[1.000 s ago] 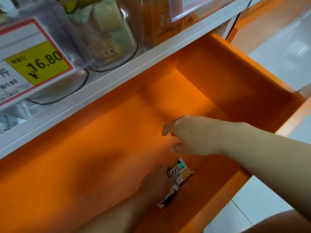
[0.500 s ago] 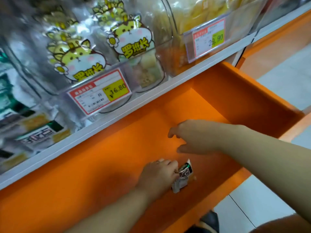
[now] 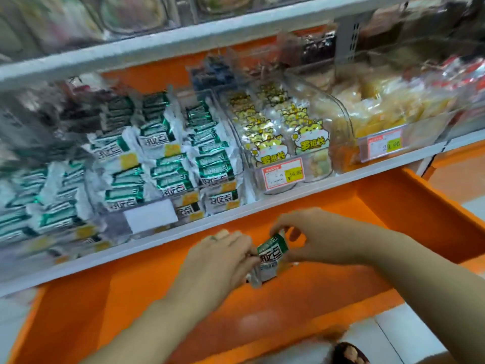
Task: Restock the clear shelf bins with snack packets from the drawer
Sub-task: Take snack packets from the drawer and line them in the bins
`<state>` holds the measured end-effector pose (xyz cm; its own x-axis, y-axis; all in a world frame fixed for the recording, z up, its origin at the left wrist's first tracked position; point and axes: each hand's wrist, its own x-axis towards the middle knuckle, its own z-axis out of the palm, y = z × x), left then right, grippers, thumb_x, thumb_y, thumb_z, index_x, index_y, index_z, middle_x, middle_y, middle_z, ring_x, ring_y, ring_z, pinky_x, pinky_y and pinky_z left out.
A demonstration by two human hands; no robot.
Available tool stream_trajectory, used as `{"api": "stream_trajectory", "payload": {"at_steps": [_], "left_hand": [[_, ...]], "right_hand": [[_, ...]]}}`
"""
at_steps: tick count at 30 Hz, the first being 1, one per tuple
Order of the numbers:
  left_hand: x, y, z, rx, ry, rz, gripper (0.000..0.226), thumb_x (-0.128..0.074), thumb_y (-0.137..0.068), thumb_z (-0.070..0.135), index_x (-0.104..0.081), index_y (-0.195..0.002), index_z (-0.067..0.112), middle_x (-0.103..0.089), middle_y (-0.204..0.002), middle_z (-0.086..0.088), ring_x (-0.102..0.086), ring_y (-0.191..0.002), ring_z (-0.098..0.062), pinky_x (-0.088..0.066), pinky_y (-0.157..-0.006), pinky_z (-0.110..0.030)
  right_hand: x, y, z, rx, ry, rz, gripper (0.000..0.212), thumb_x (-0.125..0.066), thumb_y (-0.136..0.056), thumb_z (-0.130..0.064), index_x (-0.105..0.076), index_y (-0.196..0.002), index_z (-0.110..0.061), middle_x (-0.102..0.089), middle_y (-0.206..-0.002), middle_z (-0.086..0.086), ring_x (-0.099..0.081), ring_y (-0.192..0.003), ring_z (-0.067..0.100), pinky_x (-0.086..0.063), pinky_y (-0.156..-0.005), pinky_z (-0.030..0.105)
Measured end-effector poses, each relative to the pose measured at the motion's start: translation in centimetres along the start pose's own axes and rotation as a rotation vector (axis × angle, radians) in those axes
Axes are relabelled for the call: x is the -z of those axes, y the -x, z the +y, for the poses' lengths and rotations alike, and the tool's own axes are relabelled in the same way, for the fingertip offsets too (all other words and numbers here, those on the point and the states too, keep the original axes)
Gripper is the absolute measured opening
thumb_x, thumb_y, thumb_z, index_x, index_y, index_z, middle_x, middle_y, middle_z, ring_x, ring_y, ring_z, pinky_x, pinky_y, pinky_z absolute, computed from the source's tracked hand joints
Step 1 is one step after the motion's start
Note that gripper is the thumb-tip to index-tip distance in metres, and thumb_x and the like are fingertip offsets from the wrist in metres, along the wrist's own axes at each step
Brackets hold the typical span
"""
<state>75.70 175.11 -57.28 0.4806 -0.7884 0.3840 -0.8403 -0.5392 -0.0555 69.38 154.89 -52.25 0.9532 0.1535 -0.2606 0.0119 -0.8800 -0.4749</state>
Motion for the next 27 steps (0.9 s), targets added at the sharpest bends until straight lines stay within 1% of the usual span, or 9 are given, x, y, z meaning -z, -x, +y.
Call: {"api": "stream_trajectory", "payload": {"at_steps": [4,6,9,12,15,18,22,25,27], "left_hand": [[3.9,2.1,-2.5,0.057,0.081,0.014,0.021,-0.036,-0.088,0.049,-0.046,-0.079,0.033,-0.054,-0.071,0.017,-0.052,-0.062,-0.005,-0.034,-0.049,-0.014],[5.0,2.8,-3.9,0.106,0.100,0.059,0.018,-0.037,-0.088,0.050,-0.044,-0.082,0.035,-0.054,-0.074,0.019,-0.050,-0.067,-0.003,-0.029,-0.054,-0.010],[6.5,3.4,-6.1,0.187,0.158,0.154,0.023,-0.038,-0.089,0.053,-0.050,-0.090,0.034,-0.057,-0.079,0.016,-0.048,-0.065,-0.001,-0.040,-0.055,-0.020],[8.1,3.2,-7.8,0.243,0.246,0.227,0.034,-0.039,-0.090,0.050,-0.063,-0.098,0.028,-0.060,-0.087,0.014,-0.054,-0.071,-0.003,-0.044,-0.062,-0.026],[9.6,2.3,-9.9,0.278,0.244,0.298,0.036,-0.040,-0.091,0.047,-0.066,-0.106,0.027,-0.064,-0.095,0.012,-0.055,-0.090,-0.007,-0.045,-0.069,-0.027],[10.2,2.0,-12.0,0.365,0.311,0.340,0.038,-0.038,-0.090,0.050,-0.066,-0.104,0.028,-0.057,-0.096,0.019,-0.055,-0.094,-0.008,-0.045,-0.073,-0.028],[9.9,1.9,-14.1,0.434,0.367,0.372,0.030,-0.047,-0.092,0.046,-0.067,-0.104,0.026,-0.053,-0.095,0.022,-0.054,-0.095,-0.006,-0.041,-0.076,-0.025],[9.8,1.3,-14.9,0.452,0.412,0.378,0.021,-0.052,-0.095,0.037,-0.066,-0.104,0.025,-0.056,-0.096,0.019,-0.053,-0.096,-0.005,-0.041,-0.078,-0.025],[9.8,0.6,-15.3,0.443,0.410,0.390,0.025,-0.049,-0.093,0.039,-0.066,-0.103,0.025,-0.058,-0.096,0.018,-0.055,-0.095,-0.006,-0.043,-0.078,-0.026]], "right_hand": [[0.8,-1.4,-4.6,0.103,-0.045,0.075,0.027,-0.065,-0.088,-0.037,-0.057,-0.113,-0.037,-0.058,-0.091,-0.009,-0.058,-0.082,0.012,-0.049,-0.074,0.030],[1.1,-2.3,-6.6,0.152,-0.057,0.137,0.023,-0.066,-0.087,-0.036,-0.059,-0.109,-0.037,-0.053,-0.081,-0.014,-0.053,-0.072,0.003,-0.045,-0.066,0.022],[1.5,-3.6,-9.0,0.192,-0.082,0.238,0.020,-0.068,-0.086,-0.035,-0.061,-0.104,-0.035,-0.048,-0.070,-0.020,-0.050,-0.063,-0.003,-0.041,-0.056,0.015],[2.3,-4.6,-10.6,0.214,-0.082,0.350,0.019,-0.069,-0.085,-0.034,-0.058,-0.098,-0.040,-0.058,-0.086,-0.014,-0.053,-0.070,0.004,-0.047,-0.065,0.025],[3.9,-5.8,-11.5,0.174,-0.064,0.497,0.019,-0.069,-0.085,-0.029,-0.057,-0.098,-0.036,-0.055,-0.092,-0.016,-0.049,-0.070,-0.002,-0.038,-0.060,0.015],[5.7,-7.5,-11.6,0.098,-0.092,0.719,0.020,-0.069,-0.085,-0.026,-0.060,-0.103,-0.026,-0.053,-0.092,-0.019,-0.049,-0.077,0.004,-0.036,-0.066,0.023],[8.3,-11.5,-10.5,-0.042,-0.063,0.991,0.027,-0.068,-0.087,-0.025,-0.062,-0.112,-0.017,-0.060,-0.109,0.004,-0.056,-0.094,0.022,-0.040,-0.076,0.029],[9.8,-15.3,-9.6,-0.126,-0.029,1.004,0.031,-0.066,-0.088,-0.023,-0.061,-0.117,-0.013,-0.060,-0.104,0.013,-0.056,-0.097,0.030,-0.037,-0.074,0.029],[10.3,-17.6,-9.1,-0.160,-0.046,0.957,0.029,-0.065,-0.089,-0.020,-0.062,-0.117,-0.013,-0.058,-0.089,0.010,-0.058,-0.090,0.029,-0.039,-0.072,0.028]]}}
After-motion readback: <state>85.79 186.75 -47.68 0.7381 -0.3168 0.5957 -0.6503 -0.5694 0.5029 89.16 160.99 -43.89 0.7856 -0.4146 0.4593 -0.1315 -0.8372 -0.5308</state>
